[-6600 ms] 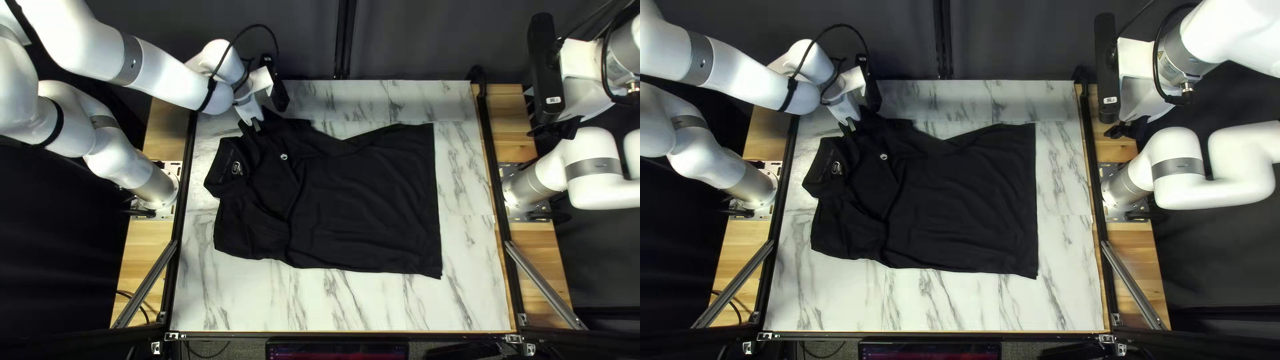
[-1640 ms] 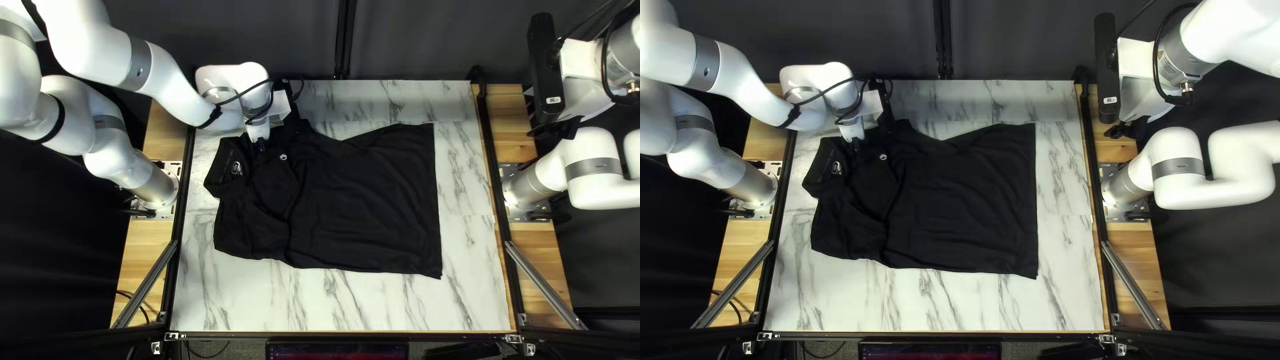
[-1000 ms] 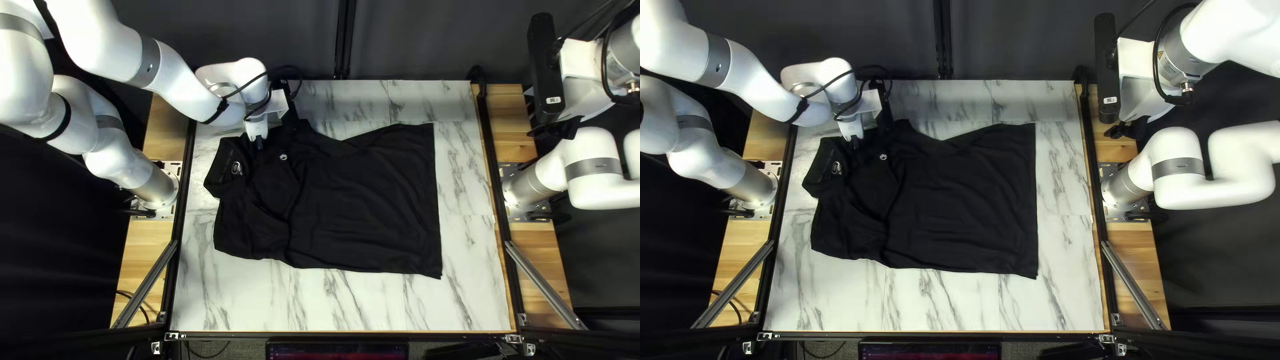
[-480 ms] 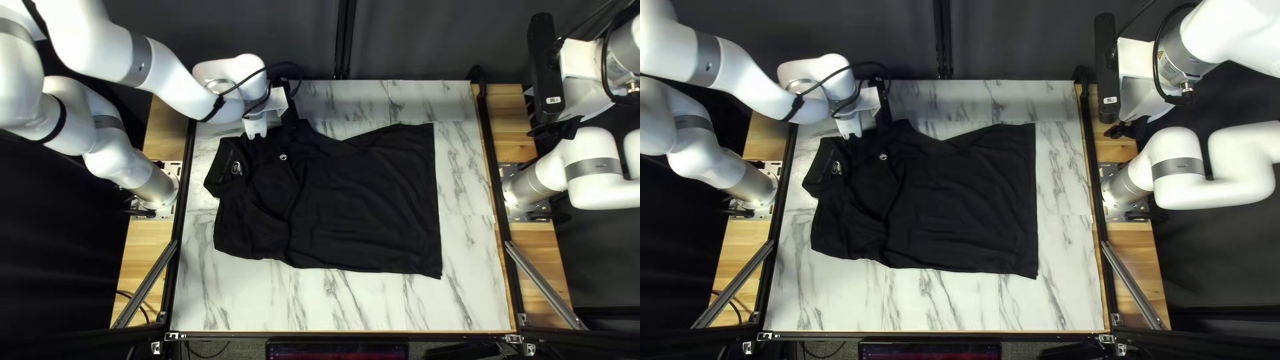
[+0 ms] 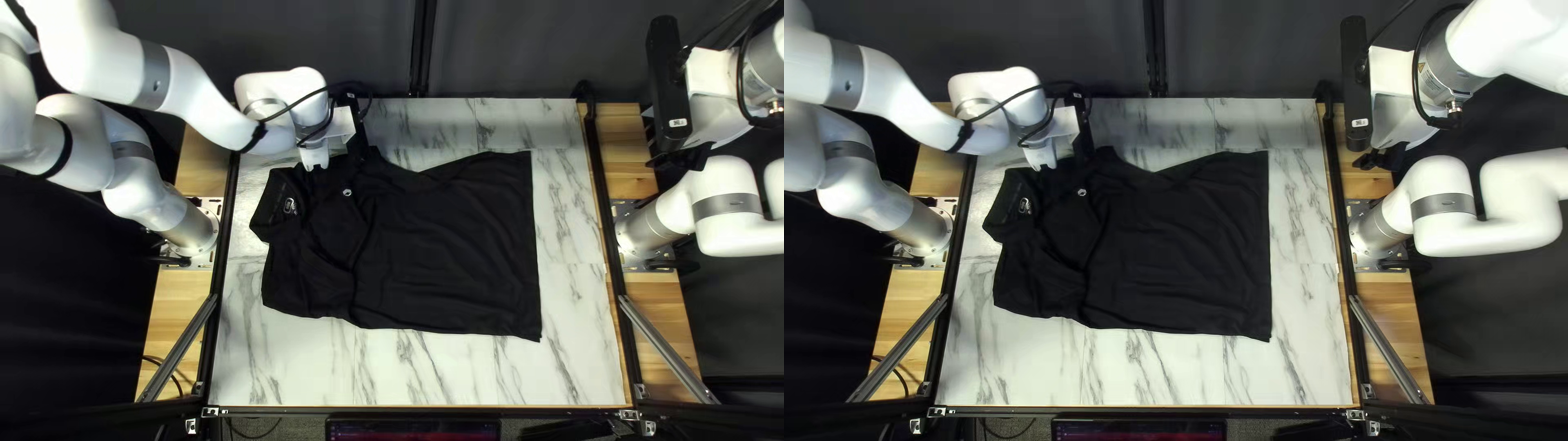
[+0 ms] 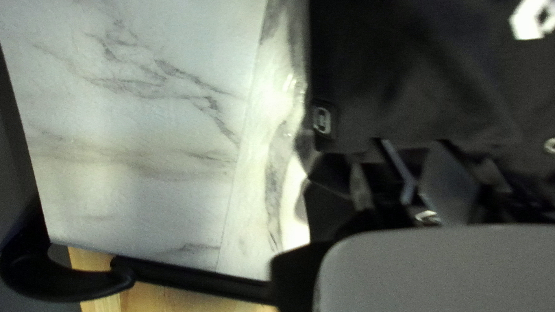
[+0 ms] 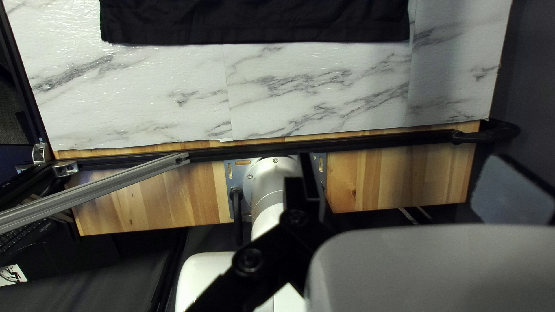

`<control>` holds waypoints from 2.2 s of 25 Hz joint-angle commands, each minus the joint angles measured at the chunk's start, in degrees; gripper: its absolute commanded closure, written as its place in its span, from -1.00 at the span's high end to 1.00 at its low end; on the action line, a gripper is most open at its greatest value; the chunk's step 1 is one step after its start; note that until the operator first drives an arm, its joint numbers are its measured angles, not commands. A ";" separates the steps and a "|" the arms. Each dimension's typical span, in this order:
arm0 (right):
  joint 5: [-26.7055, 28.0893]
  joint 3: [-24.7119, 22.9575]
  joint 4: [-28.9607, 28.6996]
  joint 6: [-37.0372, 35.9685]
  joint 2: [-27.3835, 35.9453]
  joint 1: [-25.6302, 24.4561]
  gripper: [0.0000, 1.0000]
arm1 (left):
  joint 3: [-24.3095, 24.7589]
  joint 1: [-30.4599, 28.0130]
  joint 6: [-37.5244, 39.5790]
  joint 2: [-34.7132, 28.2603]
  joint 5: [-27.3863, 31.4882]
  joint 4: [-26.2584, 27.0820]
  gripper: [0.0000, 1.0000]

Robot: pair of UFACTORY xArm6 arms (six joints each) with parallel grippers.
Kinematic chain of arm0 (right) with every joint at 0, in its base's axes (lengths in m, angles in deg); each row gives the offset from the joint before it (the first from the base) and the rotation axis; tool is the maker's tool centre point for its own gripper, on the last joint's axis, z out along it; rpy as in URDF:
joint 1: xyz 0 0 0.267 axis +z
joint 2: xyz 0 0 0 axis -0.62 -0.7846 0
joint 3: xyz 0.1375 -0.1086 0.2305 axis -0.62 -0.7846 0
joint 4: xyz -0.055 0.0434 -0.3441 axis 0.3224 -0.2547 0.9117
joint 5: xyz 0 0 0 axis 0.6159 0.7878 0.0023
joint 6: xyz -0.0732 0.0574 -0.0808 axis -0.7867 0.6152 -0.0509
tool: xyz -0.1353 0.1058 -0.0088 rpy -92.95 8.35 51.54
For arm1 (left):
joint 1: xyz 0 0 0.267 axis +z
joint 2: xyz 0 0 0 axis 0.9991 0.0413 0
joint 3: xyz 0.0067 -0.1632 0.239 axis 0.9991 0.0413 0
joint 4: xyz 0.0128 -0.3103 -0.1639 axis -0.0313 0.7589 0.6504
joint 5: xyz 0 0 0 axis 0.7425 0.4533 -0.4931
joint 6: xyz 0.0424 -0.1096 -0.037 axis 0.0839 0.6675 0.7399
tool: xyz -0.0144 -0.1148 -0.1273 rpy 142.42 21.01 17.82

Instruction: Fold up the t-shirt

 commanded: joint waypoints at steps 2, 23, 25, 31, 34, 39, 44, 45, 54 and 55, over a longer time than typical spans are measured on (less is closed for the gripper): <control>0.00 0.00 0.00 0.00 0.00 0.00 1.00 | -0.30 0.70 -0.50 1.16 -0.18 0.77 1.00; 0.00 0.00 0.00 0.00 0.00 0.00 1.00 | -2.60 3.22 -7.14 6.80 -1.56 5.54 -1.00; 0.00 0.00 0.00 0.00 0.00 0.00 1.00 | -2.75 3.13 -7.22 6.85 -1.52 5.53 -1.00; 0.00 0.00 0.00 0.00 0.00 0.00 1.00 | -2.80 1.84 -5.73 3.34 1.37 4.77 -1.00; 0.00 0.00 0.00 0.00 0.00 0.00 1.00 | -2.83 -0.11 -3.18 -0.38 3.95 3.62 -1.00; 0.00 0.00 0.00 0.00 0.00 0.00 1.00 | -2.15 -6.69 3.82 -6.72 6.13 0.70 -1.00; 0.00 0.00 0.00 0.00 0.00 0.00 1.00 | -0.37 -16.40 12.14 -12.72 6.29 -3.46 -1.00; 0.00 0.00 0.00 0.00 0.00 0.00 1.00 | -0.14 -18.29 13.42 -13.25 6.03 -4.20 -1.00; 0.00 0.00 0.00 0.00 0.00 0.00 1.00 | 0.76 -26.93 11.96 -5.80 -3.44 -6.51 -1.00; 0.00 0.00 0.00 0.00 0.00 0.00 1.00 | 0.70 -26.96 9.96 -4.78 -4.20 -6.07 -0.91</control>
